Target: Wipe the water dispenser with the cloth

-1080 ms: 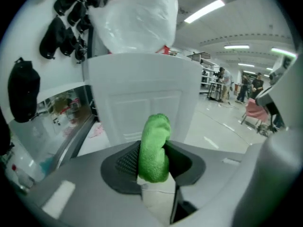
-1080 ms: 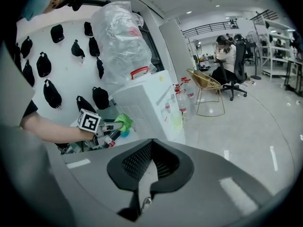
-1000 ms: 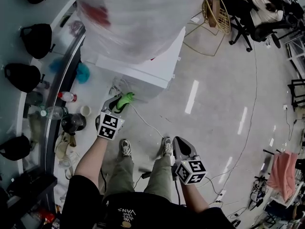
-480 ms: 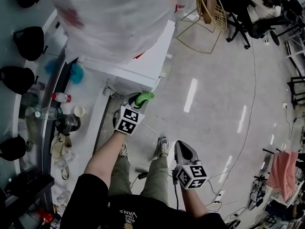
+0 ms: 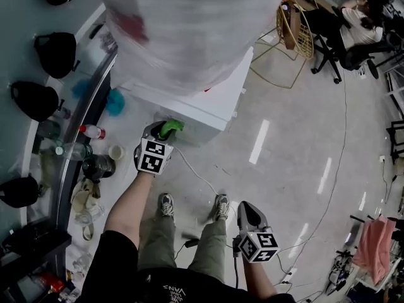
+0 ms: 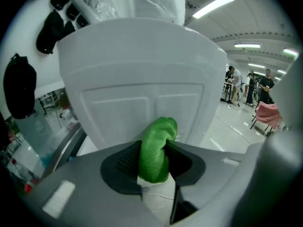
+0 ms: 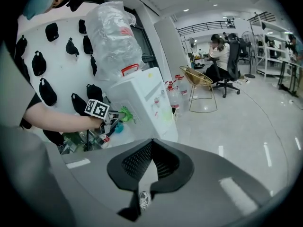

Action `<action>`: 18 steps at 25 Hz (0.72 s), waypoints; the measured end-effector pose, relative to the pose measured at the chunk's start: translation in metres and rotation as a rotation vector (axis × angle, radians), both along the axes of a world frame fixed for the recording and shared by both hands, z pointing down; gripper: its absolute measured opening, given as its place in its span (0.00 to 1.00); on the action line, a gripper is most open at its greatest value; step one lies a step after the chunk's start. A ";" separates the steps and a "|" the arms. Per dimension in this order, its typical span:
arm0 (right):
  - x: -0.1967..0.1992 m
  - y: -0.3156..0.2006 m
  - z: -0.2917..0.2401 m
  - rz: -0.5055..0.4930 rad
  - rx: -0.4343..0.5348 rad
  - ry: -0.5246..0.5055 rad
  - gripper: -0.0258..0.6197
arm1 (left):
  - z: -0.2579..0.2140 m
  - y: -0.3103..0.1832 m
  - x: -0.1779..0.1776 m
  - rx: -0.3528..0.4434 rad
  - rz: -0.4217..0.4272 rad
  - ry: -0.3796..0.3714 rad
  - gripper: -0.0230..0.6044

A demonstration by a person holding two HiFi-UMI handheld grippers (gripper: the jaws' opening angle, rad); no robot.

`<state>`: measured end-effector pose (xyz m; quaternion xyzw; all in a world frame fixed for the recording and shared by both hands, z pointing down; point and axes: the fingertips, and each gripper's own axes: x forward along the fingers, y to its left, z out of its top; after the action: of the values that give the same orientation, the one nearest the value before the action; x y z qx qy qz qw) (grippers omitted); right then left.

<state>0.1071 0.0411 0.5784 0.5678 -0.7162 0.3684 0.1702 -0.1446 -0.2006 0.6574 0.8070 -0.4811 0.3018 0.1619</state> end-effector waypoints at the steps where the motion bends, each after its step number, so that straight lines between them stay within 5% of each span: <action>1: -0.006 0.000 0.003 -0.005 -0.003 -0.006 0.05 | 0.001 -0.004 -0.014 0.002 -0.020 -0.010 0.25; 4: -0.024 -0.002 0.008 -0.024 -0.010 -0.032 0.05 | 0.007 -0.014 -0.044 0.001 -0.037 -0.016 0.25; 18: -0.048 -0.020 0.013 -0.090 -0.027 0.018 0.05 | 0.011 -0.025 -0.053 0.019 0.098 -0.045 0.23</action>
<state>0.0588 0.0208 0.5909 0.5360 -0.7345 0.3648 0.2004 -0.1975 -0.2256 0.6687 0.8241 -0.4474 0.3228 0.1285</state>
